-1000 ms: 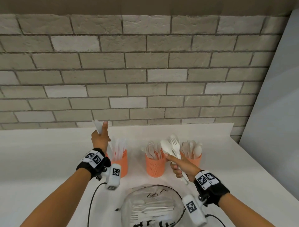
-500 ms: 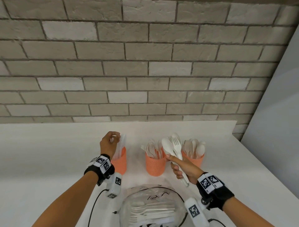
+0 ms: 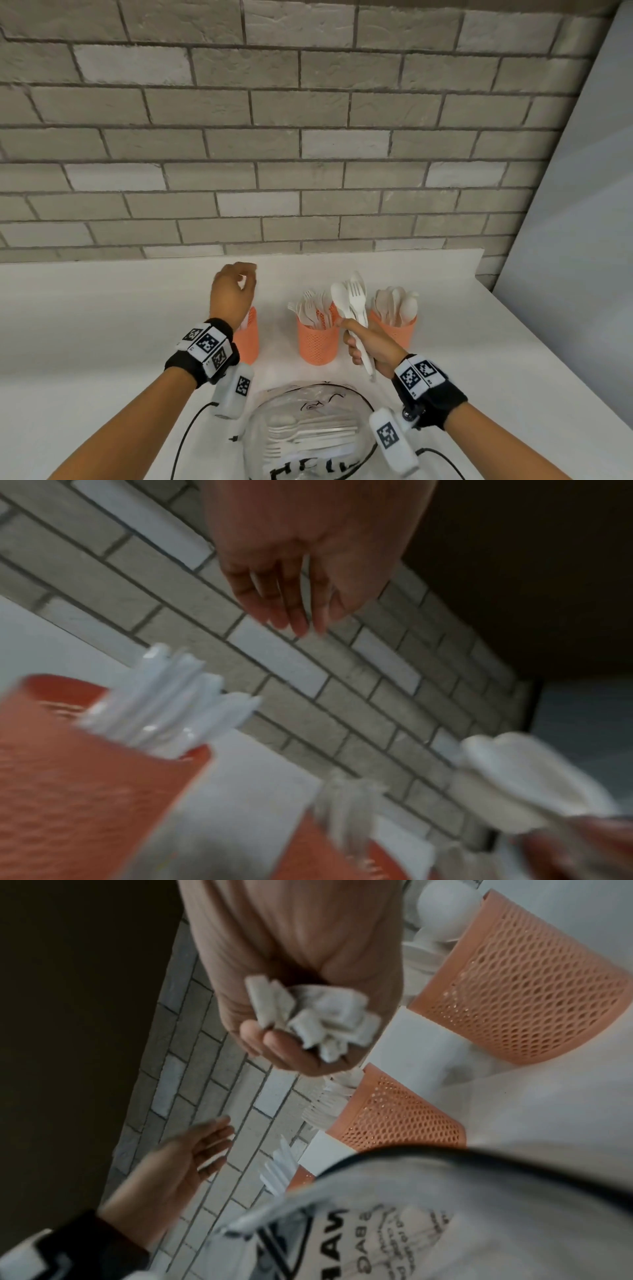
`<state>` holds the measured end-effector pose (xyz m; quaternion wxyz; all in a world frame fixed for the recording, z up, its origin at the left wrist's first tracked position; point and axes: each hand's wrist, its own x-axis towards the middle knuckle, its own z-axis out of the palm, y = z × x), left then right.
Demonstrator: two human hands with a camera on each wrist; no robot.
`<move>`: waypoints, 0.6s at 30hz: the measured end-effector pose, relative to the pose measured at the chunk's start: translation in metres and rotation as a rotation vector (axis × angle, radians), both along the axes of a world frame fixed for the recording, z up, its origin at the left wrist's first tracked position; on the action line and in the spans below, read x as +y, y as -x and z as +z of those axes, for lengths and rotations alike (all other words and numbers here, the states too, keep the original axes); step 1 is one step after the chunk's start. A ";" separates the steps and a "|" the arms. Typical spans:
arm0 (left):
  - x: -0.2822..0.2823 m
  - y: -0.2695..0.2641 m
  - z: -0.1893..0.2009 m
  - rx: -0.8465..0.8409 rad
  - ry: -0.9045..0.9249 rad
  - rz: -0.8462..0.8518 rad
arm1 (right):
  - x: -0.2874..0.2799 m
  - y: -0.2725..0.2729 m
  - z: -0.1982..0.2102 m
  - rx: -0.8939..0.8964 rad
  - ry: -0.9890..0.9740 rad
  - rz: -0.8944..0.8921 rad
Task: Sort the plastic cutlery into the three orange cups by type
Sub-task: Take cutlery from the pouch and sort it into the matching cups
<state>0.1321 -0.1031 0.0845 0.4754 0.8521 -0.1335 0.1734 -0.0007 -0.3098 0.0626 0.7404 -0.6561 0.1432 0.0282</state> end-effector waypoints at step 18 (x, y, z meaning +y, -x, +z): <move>-0.091 0.105 0.007 0.315 -0.002 -0.232 | 0.033 0.016 -0.001 -0.131 0.493 -0.193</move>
